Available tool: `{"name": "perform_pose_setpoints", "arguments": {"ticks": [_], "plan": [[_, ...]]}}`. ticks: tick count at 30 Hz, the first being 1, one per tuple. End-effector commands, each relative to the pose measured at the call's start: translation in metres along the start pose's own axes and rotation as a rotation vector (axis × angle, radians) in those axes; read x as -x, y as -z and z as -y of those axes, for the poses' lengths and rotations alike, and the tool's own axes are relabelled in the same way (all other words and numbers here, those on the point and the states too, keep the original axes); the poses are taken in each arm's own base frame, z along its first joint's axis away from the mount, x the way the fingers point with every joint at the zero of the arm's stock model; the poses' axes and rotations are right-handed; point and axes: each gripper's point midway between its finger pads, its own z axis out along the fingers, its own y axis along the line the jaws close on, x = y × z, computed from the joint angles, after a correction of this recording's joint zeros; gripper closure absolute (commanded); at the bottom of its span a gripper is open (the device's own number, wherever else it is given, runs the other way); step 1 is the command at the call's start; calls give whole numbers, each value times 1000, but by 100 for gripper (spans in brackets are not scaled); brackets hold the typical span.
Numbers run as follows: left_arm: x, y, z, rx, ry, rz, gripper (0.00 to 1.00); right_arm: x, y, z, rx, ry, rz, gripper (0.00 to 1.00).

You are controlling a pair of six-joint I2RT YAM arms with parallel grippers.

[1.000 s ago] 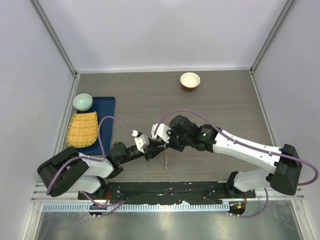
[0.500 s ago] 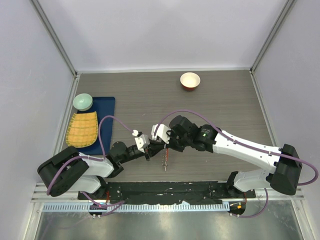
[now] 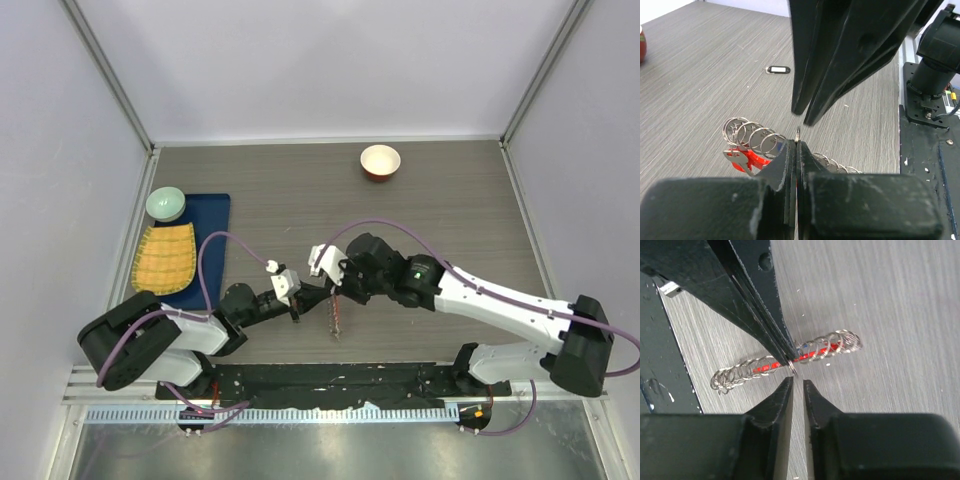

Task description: Put the keys on the keyring

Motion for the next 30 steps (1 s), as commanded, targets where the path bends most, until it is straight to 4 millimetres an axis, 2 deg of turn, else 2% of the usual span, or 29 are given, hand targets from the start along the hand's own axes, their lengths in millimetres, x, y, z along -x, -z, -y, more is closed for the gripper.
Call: {"name": "perform_pose_setpoints", "arguments": {"ticks": [1,3,5,6,11,12,13,15,16,21,30], "plan": [[66,2,-4,37,-94,251,100,36,21,21,-125,-137,232,76],[72,6,-7,62,-97,271,100,42,33,25,-138,-179,312,69],[76,8,-8,72,-100,284,100,44,35,23,-125,-229,393,66],[78,9,-9,81,-100,291,100,46,42,26,-134,-250,441,64],[87,13,-8,89,-107,319,100,42,39,17,-65,-297,610,64],[87,14,-8,88,-107,319,100,30,32,13,-52,-309,605,64],[87,14,-7,86,-107,321,100,37,36,20,-67,-307,669,64],[89,14,-6,84,-109,328,100,31,31,11,-5,-323,700,64],[90,15,-7,85,-109,329,100,36,35,14,-10,-312,744,63],[93,15,-4,73,-111,340,100,24,21,13,12,-312,751,64],[93,14,-2,56,-114,337,100,31,13,9,88,-275,791,64]]}}
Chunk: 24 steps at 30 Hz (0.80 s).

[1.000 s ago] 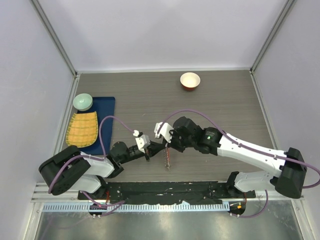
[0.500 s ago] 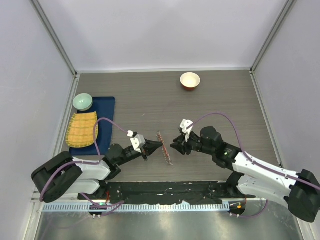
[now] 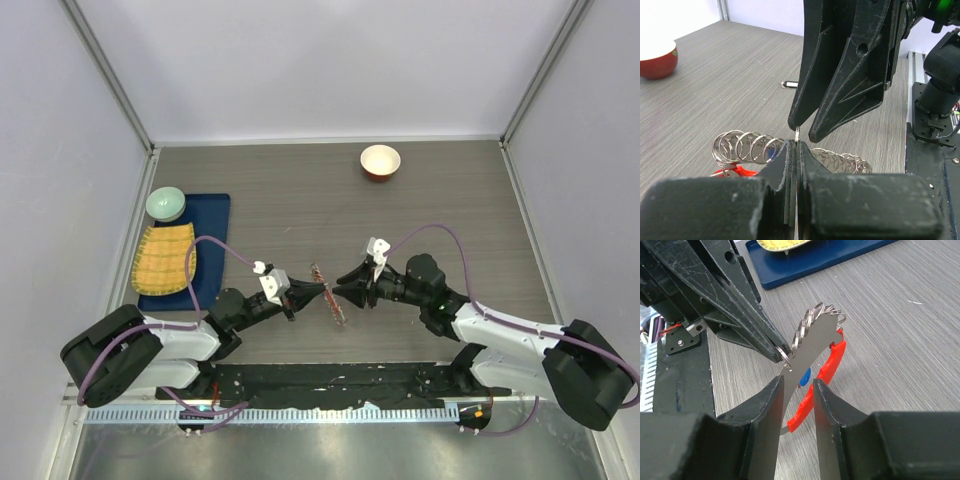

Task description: Put the keys on the keyring

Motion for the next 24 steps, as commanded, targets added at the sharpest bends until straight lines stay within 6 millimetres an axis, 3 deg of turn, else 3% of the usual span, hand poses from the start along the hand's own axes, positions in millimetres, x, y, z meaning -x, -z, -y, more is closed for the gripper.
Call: {"name": "perform_pose_setpoints", "arguments": {"ticks": [1,15,18,24], "plan": [[72,-3,7,-31,-94,273,100,28,-7,-11,88,51,100,64],[76,-6,15,-83,-90,279,100,21,-13,-12,130,73,92,64],[74,-6,17,-95,-88,275,100,22,-13,-14,146,78,92,68],[75,-6,18,-98,-86,276,100,22,-12,-14,155,80,91,85]]}}
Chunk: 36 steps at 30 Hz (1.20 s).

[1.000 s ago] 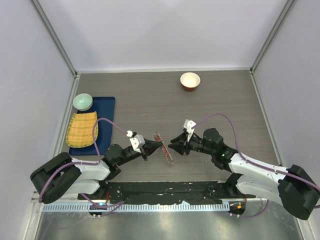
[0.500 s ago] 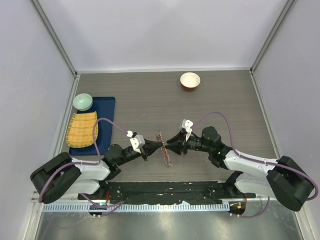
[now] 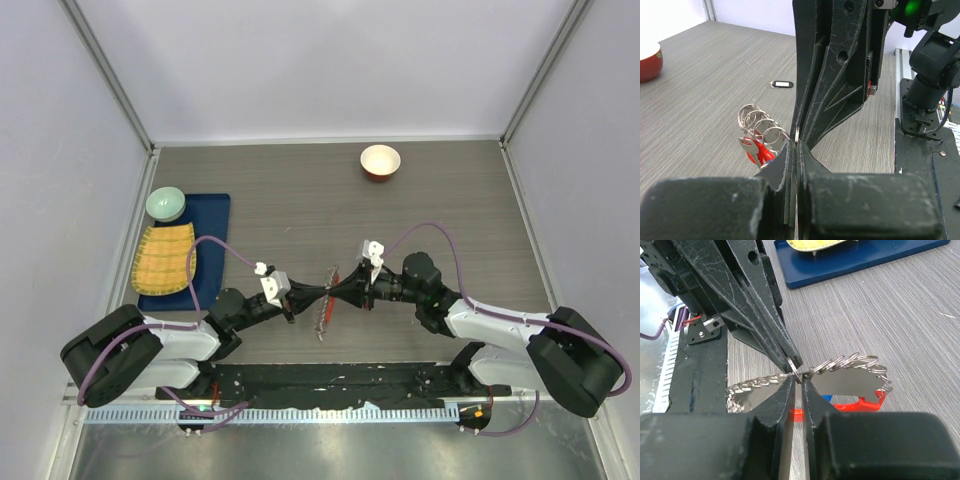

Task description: Put the keys on the keyring

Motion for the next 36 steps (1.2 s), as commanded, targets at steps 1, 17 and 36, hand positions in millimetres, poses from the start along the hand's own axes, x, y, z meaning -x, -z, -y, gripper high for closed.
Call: {"name": "perform_pose_setpoints", "arguments": {"ticks": [1,17,36], "plan": [[76,-7,9,-47,-101,279,100,27,-4,0,25,73,78,88],[22,4,-10,57,-85,51,67,16,6,22,-105,10,-220,99],[15,42,-30,240,-97,-8,57,-4,13,50,-392,165,-989,99]]}}
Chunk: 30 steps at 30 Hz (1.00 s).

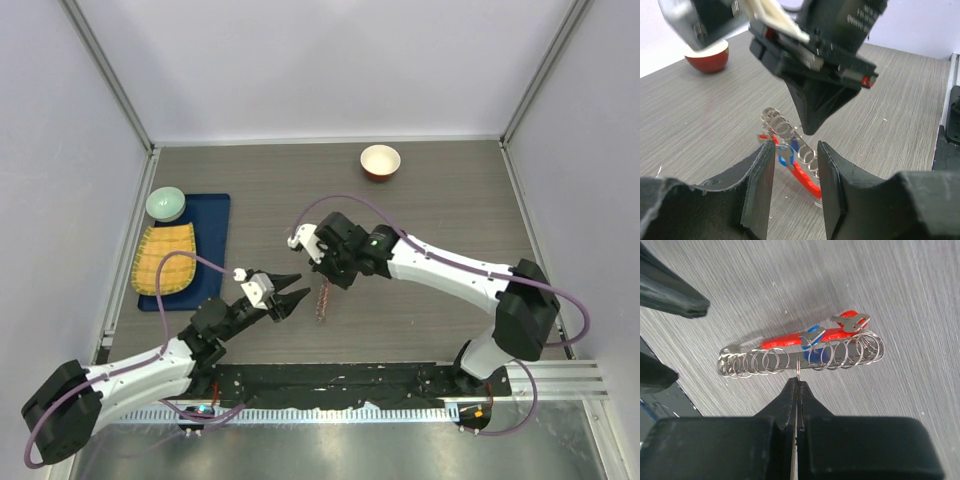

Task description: Put the keys on the keyring

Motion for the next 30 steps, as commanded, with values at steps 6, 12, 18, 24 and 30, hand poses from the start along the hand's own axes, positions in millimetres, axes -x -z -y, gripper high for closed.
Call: {"name": "perform_pose_setpoints", "arguments": {"ticks": [6,12,18,24,30], "plan": [[-9,7,-2,18,-12,-17,56,-5,20,5,-103,177,-131,99],[-11,-2,9,-56,-7,-24,56,0,22,-14,12,234,-62,99],[-8,-14,24,-149,-14,-7,56,0,25,-23,64,282,-4,99],[0,-23,33,-210,-24,26,57,-4,27,-31,104,307,23,99],[4,-31,38,-253,-44,41,57,-1,31,-36,131,321,58,99]]}}
